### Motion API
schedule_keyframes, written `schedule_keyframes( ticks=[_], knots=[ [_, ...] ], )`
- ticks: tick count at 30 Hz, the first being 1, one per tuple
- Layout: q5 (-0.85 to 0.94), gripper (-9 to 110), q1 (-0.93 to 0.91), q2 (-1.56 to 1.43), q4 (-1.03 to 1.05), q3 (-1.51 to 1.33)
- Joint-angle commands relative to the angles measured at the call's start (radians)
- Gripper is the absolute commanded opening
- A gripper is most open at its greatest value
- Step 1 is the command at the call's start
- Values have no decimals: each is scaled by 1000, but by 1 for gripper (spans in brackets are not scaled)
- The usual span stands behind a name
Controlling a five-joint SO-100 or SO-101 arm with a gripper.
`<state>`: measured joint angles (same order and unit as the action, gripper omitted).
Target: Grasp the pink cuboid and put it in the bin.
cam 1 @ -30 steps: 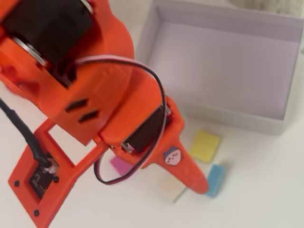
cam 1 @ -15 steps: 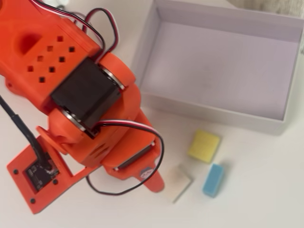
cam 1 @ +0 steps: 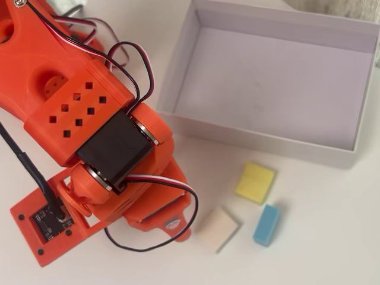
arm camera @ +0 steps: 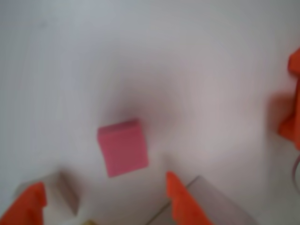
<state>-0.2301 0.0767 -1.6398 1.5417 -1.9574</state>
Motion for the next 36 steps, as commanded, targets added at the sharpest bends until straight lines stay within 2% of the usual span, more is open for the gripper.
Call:
schedule_keyframes(
  ticks=[1, 18, 36],
  knots=[
    [-15, 33, 8, 9, -14, -5],
    [-63, 32, -51, 80, -103, -101],
    [-63, -8, -101, 38, -265, -204]
  ],
)
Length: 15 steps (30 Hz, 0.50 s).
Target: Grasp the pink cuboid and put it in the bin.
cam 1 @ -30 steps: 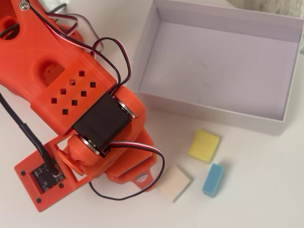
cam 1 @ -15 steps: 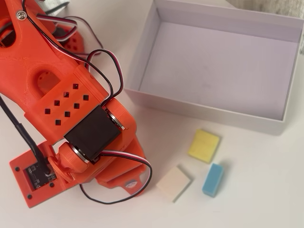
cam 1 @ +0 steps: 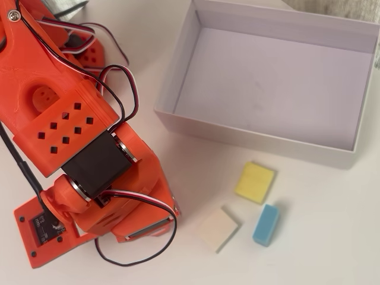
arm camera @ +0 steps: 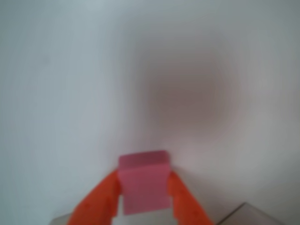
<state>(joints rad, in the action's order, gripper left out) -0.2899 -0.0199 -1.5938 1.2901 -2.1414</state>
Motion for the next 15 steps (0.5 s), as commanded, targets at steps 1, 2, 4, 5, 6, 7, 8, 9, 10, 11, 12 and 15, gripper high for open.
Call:
schedule_keyframes(
  ticks=[1, 2, 4, 5, 6, 7, 8, 9, 10, 11, 12, 15],
  knots=[
    [-5, -8, -5, -17, -11, -25],
    [-5, -8, -5, -29, -11, -32],
    [9, -8, -5, -74, -11, -44],
    [20, -8, -6, -101, -6, -41],
    [29, -8, -6, -135, 8, -31],
    [37, -8, -6, -176, 21, -17],
    [54, -8, -6, -219, 37, 2],
    [71, -8, -2, -259, 55, 31],
    [87, -8, 3, -302, 74, 66],
    [107, -8, 11, -341, 89, 109],
    [130, -8, 20, -373, 104, 158],
    [207, -8, 84, -440, 160, 336]
  ],
)
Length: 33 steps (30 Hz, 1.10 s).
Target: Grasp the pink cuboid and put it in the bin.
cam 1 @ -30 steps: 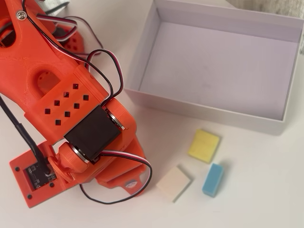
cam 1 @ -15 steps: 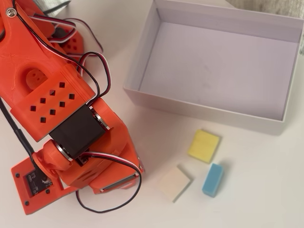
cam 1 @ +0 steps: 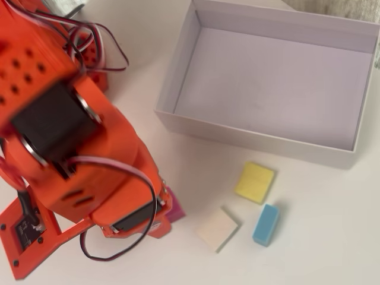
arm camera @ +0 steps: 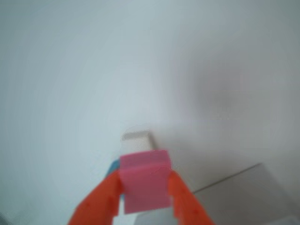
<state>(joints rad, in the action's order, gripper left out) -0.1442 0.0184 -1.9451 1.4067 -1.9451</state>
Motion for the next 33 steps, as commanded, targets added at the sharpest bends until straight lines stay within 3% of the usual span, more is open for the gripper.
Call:
schedule_keyframes(
  ticks=[1, 6, 11, 14, 23, 26, 30, 33],
  knots=[
    [87, -8, 78, -95, 61, 202],
    [245, -8, 337, -123, 152, 463],
    [325, -8, 555, -137, 198, 465],
    [342, -8, 635, -132, 170, 325],
    [368, -8, 698, -166, -167, -250],
    [370, 3, 689, -198, -275, -382],
    [368, 33, 680, -267, -371, -485],
    [373, 37, 678, -293, -428, -495]
  ],
)
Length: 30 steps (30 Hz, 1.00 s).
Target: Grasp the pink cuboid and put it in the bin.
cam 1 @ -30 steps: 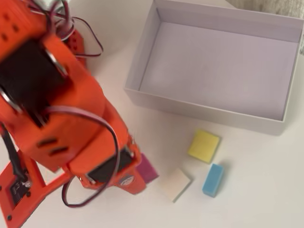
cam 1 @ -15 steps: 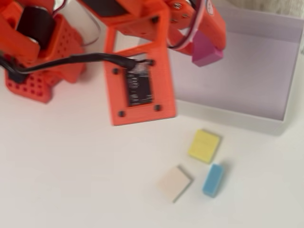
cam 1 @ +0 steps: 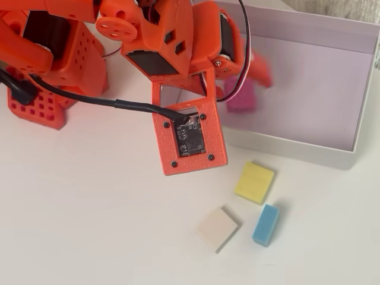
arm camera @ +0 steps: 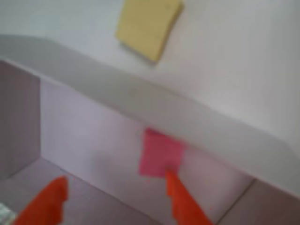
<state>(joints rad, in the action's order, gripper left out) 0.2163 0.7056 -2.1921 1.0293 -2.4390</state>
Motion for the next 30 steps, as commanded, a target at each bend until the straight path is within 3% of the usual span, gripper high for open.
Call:
schedule_keyframes(
  ticks=[1, 8, 14, 19, 24, 30],
  knots=[
    [17, 38, -12, -52, -75, -2],
    [46, 39, -103, -106, -230, 121],
    [29, 39, -351, -164, -459, 314],
    [-6, 35, -566, -382, -643, 193],
    [-9, 35, -689, -739, -574, -144],
    [-66, 35, -741, -1043, -192, -344]
  ],
)
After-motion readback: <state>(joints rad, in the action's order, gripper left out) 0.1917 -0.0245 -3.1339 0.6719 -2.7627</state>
